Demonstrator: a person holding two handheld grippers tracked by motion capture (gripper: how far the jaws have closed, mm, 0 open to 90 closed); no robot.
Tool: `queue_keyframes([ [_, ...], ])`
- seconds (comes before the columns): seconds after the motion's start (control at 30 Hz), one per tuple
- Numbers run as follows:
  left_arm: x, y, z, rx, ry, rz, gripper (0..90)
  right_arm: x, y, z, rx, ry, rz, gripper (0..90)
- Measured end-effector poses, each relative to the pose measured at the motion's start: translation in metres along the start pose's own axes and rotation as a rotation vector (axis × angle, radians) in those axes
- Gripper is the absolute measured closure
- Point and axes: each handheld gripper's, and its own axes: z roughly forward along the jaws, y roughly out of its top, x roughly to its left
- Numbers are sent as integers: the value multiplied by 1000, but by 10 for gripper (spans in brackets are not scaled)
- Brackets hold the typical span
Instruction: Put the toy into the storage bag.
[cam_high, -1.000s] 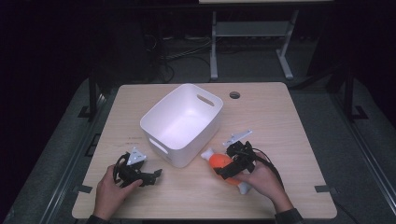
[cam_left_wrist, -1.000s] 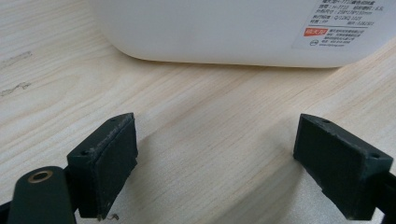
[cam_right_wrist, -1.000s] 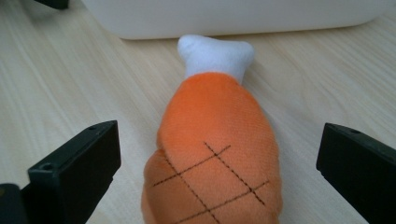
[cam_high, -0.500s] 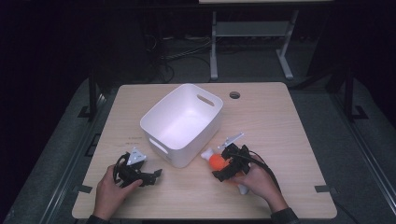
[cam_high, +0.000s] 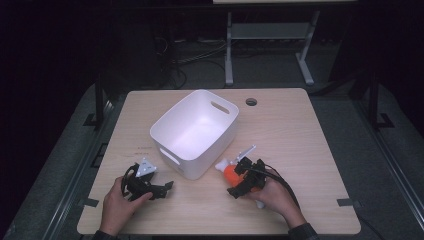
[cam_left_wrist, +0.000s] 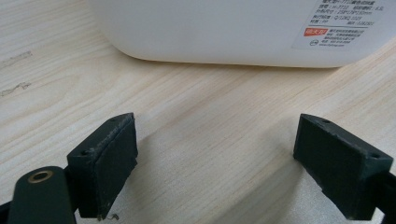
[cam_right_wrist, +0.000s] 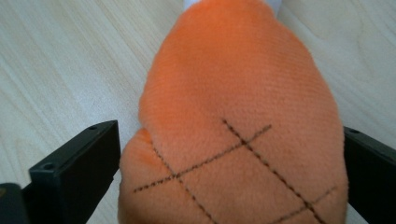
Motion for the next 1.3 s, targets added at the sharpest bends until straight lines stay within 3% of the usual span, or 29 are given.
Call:
queue_keyframes([
  [0.43, 0, 0, 0, 0, 0, 0, 126, 0, -2, -4, -6, 6, -12, 136],
  [1.13, 0, 0, 0, 0, 0, 0, 126, -5, -8, -14, -11, 5, -39, 201],
  [1.3, 0, 0, 0, 0, 0, 0, 126, -8, -11, -19, -17, 9, -65, 206],
])
